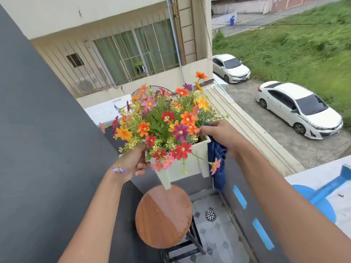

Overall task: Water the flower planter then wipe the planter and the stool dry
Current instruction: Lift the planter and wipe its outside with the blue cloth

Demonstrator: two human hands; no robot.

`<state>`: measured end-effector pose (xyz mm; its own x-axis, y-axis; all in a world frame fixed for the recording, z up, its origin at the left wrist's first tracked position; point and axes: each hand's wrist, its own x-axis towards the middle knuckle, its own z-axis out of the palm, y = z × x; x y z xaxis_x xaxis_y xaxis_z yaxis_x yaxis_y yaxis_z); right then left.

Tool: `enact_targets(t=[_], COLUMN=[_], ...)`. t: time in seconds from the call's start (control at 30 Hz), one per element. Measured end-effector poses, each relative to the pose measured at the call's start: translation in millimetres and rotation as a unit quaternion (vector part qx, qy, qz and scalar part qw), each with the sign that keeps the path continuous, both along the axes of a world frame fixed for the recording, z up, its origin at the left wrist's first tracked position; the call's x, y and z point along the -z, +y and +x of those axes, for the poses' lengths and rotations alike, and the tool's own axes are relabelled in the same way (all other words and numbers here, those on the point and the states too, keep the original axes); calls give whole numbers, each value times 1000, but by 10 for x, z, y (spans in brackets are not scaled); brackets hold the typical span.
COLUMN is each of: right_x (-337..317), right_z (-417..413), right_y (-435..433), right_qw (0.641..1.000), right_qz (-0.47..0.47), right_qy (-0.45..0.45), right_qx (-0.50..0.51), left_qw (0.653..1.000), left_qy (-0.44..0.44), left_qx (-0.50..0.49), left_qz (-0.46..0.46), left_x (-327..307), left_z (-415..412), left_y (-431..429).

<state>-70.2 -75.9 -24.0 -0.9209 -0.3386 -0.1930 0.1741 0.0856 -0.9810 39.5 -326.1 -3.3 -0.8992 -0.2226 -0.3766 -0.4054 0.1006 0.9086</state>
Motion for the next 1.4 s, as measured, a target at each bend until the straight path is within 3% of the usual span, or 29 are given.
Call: enact_targets(t=[0.3, 0.4, 0.5, 0.57, 0.67, 0.8, 1.0, 1.13, 1.3, 1.4], right_x=[117, 197, 248, 250, 266, 313, 415, 471, 427, 425], right_z=[152, 166, 174, 197, 235, 371, 558, 578, 412, 218], right_y=[-76, -138, -264, -370, -501, -616, -694, -624, -442, -380], right_qw=[995, 995, 980, 968, 952, 959, 960, 972, 966, 960], right_qz=[97, 27, -47, -76, -84, -51, -19, -55, -99, -37], right_qy=[2, -18, -40, -40, -1, 55, 63, 99, 160, 187], right_qx=[1, 93, 189, 236, 294, 273, 271, 206, 176, 207], left_qw=[999, 996, 976, 966, 977, 982, 969, 987, 989, 992], left_qy=[-30, 14, 69, 77, 63, 78, 22, 6, 3, 2], left_qx=[-31, -64, -180, -243, -199, -129, -135, -120, -139, -128], left_qz=[1, 60, 99, 34, -55, -109, -208, -108, -49, -20], left_x=[197, 208, 288, 395, 501, 386, 418, 359, 284, 269], left_z=[82, 12, -2, 58, 134, 33, -18, -71, -47, -17], left_y=[-133, -62, 76, 219, 530, 825, 819, 756, 611, 653])
